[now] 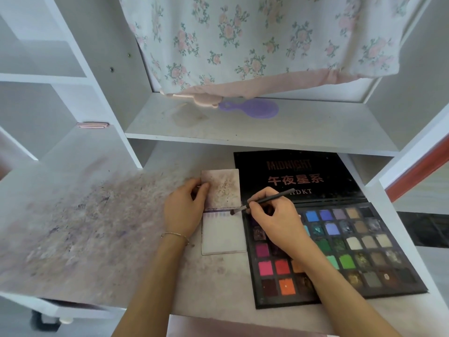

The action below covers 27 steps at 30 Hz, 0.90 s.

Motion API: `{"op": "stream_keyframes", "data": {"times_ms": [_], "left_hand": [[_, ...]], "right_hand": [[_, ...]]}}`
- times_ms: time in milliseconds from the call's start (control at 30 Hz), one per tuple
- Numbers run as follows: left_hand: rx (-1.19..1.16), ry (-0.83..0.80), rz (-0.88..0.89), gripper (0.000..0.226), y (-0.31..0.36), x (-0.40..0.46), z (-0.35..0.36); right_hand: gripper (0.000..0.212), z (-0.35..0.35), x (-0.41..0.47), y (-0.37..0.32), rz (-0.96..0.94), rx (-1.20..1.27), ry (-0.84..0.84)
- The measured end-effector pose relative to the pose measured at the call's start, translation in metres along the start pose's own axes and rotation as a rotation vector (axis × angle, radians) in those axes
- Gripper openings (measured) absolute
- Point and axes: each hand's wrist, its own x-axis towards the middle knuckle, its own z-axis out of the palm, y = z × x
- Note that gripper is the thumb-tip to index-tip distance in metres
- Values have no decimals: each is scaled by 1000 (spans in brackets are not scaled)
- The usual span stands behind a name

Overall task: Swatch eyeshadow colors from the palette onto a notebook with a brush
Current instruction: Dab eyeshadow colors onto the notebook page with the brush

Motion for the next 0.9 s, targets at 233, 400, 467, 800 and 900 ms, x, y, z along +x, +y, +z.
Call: {"op": "stream_keyframes", "data": {"times_ms": [233, 400, 467, 800, 900], "left_hand": [[-6, 10, 14, 22, 0, 0, 0], [-18, 4, 9, 21, 0, 0, 1], [-24, -4, 6, 21, -1, 0, 1], [-19, 13, 14, 21, -2, 1, 2], [-24, 9, 13, 22, -2, 1, 2]], "right_hand": [[13, 0, 0, 1, 3, -13, -5], [14, 0, 0, 1, 4, -7, -4], [15, 0, -1, 1, 4, -14, -8], [14, 0, 0, 2, 15, -19, -17], [12, 1, 1, 1, -1, -16, -3]]}}
